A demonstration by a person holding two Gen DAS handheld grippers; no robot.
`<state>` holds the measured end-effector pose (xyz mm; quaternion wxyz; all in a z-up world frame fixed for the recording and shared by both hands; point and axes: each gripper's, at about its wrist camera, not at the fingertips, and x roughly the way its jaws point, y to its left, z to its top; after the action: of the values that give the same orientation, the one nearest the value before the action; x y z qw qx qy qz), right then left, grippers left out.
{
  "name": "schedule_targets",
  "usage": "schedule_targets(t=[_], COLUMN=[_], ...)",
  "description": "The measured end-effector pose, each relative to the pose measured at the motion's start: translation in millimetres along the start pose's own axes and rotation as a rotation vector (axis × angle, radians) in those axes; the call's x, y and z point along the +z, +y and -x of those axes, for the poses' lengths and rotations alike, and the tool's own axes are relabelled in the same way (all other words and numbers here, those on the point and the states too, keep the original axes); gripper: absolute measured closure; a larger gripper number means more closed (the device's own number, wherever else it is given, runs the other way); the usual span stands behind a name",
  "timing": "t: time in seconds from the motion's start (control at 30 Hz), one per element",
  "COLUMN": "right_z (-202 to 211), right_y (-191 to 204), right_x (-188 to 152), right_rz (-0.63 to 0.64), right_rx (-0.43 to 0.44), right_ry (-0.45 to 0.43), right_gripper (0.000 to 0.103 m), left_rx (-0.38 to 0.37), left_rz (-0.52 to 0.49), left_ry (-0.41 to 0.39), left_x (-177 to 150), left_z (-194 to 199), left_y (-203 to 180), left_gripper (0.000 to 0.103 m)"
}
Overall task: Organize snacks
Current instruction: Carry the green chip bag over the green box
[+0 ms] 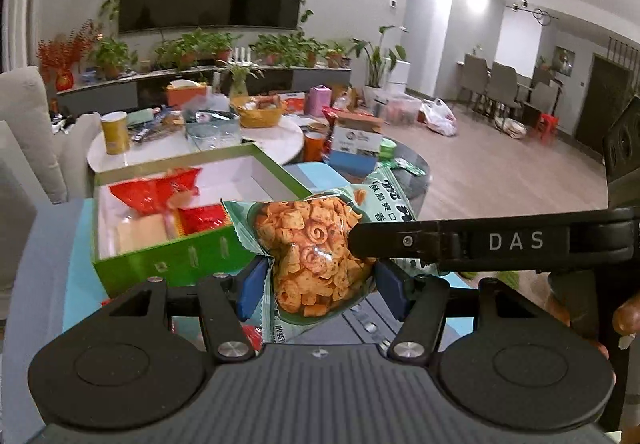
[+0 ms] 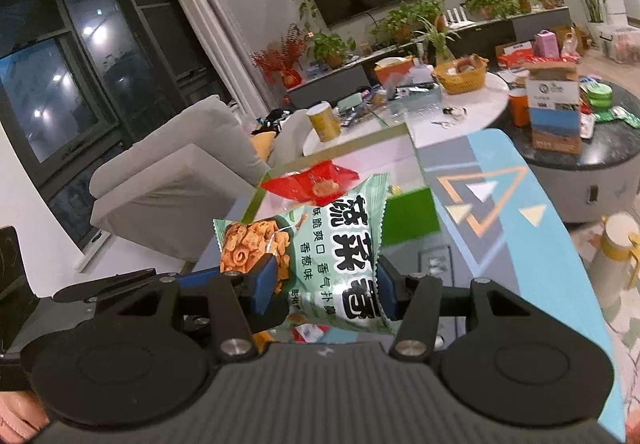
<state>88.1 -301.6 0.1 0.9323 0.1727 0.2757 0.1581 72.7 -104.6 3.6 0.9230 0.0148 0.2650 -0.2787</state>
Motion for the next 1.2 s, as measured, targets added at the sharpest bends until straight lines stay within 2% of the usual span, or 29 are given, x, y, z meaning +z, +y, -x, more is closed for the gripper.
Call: schedule_targets(t=[0.33,0.6,0.83,1.2], right_z=[-45,-85,-127,-175], right_y=[-4,-21,-42,-56], right_x=[41,72,84,86], right_rz=[-0.008,-0.003,-0.035,-0.076], right_rx=[0.040,0.013,-0.014,-0.023], right_ry=[-0.013,-0.008,0.025,0.069], right_gripper=[0.047,0.047,0.047,0.047], left_rx=[0.038,0.035,0.053,0.087], left_rz=[0.012,0.040,0.048,0.032], left_ry=[-0.038,-0.025,0.018,0.067], left_x=[35,65,72,72], left_z=[-36,-93,-146,-193], left_y=[33,58,79,111], left_gripper=[0.046,0.046,0.046,0.046])
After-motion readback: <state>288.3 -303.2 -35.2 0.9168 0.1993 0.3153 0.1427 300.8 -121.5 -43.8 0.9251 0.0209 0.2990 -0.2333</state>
